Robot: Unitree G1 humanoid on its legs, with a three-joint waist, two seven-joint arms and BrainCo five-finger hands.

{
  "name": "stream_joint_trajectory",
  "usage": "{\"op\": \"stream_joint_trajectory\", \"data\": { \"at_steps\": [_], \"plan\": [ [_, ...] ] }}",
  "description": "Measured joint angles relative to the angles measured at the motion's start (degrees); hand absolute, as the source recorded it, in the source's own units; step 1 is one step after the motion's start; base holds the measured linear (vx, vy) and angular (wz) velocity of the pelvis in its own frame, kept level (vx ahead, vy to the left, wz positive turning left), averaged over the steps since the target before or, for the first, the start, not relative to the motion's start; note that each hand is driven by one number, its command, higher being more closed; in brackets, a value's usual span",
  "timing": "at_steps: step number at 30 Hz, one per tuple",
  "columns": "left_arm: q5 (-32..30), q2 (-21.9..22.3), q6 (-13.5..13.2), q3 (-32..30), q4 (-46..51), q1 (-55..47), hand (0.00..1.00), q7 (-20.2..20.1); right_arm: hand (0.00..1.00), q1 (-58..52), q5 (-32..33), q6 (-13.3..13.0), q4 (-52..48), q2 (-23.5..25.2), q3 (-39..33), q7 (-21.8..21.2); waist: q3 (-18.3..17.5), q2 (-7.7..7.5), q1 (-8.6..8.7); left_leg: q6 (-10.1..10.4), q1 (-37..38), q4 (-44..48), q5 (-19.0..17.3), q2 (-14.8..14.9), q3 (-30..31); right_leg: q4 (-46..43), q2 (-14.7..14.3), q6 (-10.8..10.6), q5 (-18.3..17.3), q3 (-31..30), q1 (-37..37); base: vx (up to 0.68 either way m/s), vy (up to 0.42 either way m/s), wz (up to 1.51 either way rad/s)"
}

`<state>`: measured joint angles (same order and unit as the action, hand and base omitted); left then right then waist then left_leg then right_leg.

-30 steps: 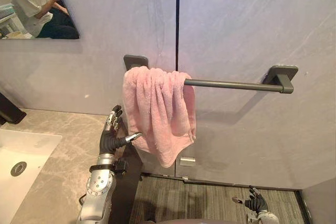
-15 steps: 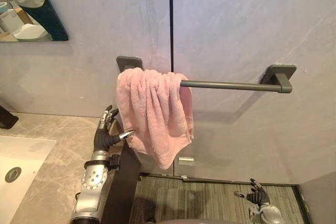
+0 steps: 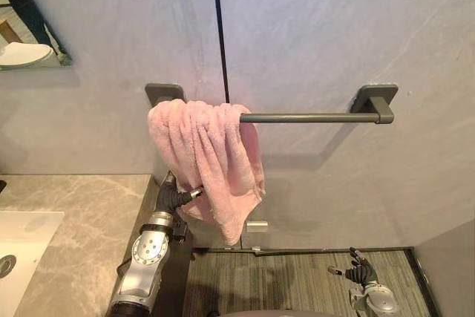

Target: Organize washtable

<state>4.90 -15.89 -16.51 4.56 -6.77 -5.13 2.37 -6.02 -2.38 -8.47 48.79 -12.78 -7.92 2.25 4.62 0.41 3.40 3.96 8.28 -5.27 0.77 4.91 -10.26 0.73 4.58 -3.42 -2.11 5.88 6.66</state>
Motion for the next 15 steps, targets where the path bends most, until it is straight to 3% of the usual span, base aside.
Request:
{"op": "stream_joint_trajectory", "data": {
  "at_steps": [7,15],
  "plan": [
    [0.0,0.0,0.0,-0.2,0.0,0.0,1.00,0.3,0.00,-0.9,0.1,-0.4,-14.6,-0.7,2.4,-0.2,0.0,-0.02,0.72,0.0,0.3,0.0,0.0,0.0,-0.1,0.3,-0.1,0.0,0.0,-0.8,0.0,0.00,-0.009,-0.06],
    [0.0,0.4,-0.1,-0.2,0.6,-0.1,1.00,0.4,0.00,-2.0,0.8,-4.6,-35.1,-2.0,7.1,-3.2,0.2,-0.29,0.53,0.0,0.6,0.0,-0.2,0.2,-0.8,0.1,-0.1,-0.2,0.1,-1.8,-0.2,-0.03,-0.008,-0.05]
  ]
}}
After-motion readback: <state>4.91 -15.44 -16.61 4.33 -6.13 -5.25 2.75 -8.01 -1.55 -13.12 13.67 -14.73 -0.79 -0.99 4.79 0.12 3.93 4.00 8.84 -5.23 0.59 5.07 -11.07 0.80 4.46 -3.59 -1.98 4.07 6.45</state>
